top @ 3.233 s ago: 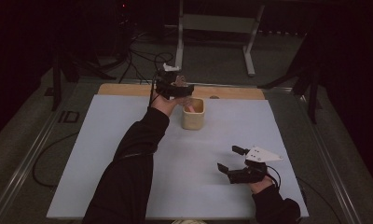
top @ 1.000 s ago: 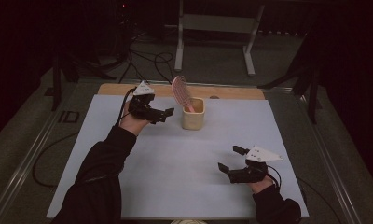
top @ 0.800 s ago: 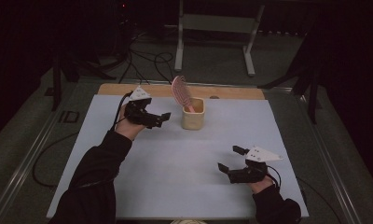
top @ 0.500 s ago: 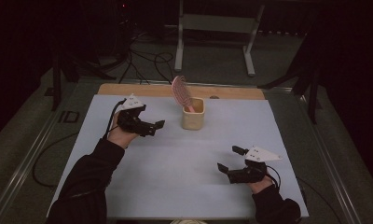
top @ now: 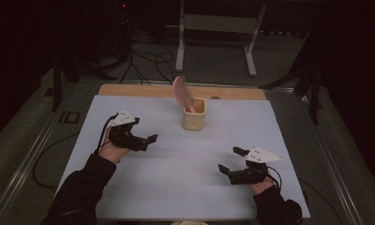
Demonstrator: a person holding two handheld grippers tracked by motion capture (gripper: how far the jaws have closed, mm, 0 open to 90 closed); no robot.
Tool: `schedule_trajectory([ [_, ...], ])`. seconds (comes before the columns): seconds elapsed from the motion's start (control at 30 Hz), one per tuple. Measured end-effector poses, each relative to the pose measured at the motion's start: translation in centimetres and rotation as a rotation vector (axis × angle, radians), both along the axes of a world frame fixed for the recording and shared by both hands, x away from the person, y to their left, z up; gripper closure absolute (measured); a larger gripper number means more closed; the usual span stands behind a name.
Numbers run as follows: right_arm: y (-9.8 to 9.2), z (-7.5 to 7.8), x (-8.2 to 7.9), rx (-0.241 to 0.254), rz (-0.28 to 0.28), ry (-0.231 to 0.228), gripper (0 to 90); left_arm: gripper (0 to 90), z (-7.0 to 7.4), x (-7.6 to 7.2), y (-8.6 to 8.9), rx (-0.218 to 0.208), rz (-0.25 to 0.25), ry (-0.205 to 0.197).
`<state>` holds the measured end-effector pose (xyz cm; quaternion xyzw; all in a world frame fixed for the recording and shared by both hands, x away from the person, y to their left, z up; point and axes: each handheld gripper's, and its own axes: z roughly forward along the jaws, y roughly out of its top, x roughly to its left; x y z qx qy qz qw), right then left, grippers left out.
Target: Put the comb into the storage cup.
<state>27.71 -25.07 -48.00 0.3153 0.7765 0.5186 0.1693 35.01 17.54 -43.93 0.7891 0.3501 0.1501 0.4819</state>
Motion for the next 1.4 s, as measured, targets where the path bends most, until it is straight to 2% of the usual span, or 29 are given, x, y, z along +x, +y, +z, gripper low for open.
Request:
schedule_trajectory([
  [0.37, 0.0, 0.0, 0.0, -0.001, 0.001, 0.0, 9.2, 0.0, -1.7, -2.1, 2.0, -0.01, 0.002, 0.006],
  [0.83, 0.0, -0.1, 0.1, -0.011, -0.002, 0.0, 9.2, 0.0, -4.3, -4.8, 4.4, -0.023, 0.028, 0.028],
  [0.97, 0.0, -0.1, 0.1, -0.01, 0.001, -0.001, 9.2, 0.0, -4.8, -5.4, 4.8, -0.013, 0.03, 0.027],
  [1.07, 0.0, -0.2, 0.1, -0.012, 0.002, 0.002, 9.2, 0.0, -5.4, -6.1, 5.4, -0.004, 0.032, 0.041],
  [1.4, 0.1, -0.3, 0.0, -0.018, 0.007, 0.002, 9.2, 0.0, -6.1, -7.4, 6.4, -0.011, 0.028, 0.022],
])
